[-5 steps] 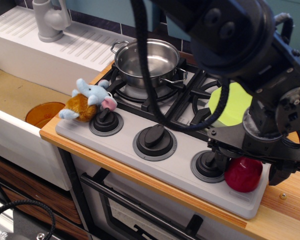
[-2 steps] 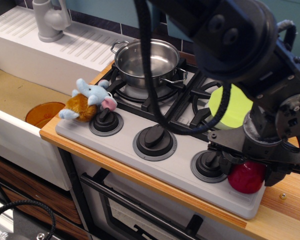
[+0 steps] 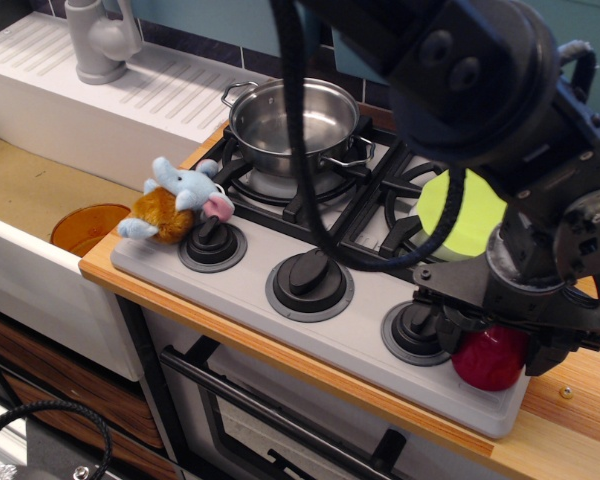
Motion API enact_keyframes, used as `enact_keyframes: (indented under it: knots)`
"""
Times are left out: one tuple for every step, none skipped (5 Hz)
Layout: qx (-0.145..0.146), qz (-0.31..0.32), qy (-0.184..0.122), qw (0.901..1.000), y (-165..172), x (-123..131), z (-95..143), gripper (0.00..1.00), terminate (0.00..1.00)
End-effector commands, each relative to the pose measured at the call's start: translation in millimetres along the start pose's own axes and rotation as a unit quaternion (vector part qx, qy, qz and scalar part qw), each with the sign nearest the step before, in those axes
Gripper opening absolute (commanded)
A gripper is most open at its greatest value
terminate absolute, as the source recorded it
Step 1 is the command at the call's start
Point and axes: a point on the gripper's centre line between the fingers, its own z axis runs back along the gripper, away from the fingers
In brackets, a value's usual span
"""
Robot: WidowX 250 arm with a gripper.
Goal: Put sweetpotato on plate and stuffedelephant in pot or pan on stove
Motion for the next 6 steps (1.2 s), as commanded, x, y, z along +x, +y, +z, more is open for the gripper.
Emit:
enact_keyframes:
  knots:
    - [-0.003,0.003,0.018,0.9998,-6,15,56,0.00,0.00]
    - [0.004,0.000,0.040,0.9992,-8,25,81,0.00,0.00]
    - [0.009,-0.010,0.057,0.9983,-4,50,97,0.00,0.00]
    - [0.011,-0.024,0.060,0.9978,2,82,97,0.00,0.00]
    - [0.008,-0.036,0.057,0.9977,6,114,86,0.00,0.00]
    - [-0.004,-0.050,0.053,0.9974,13,140,69,0.00,0.00]
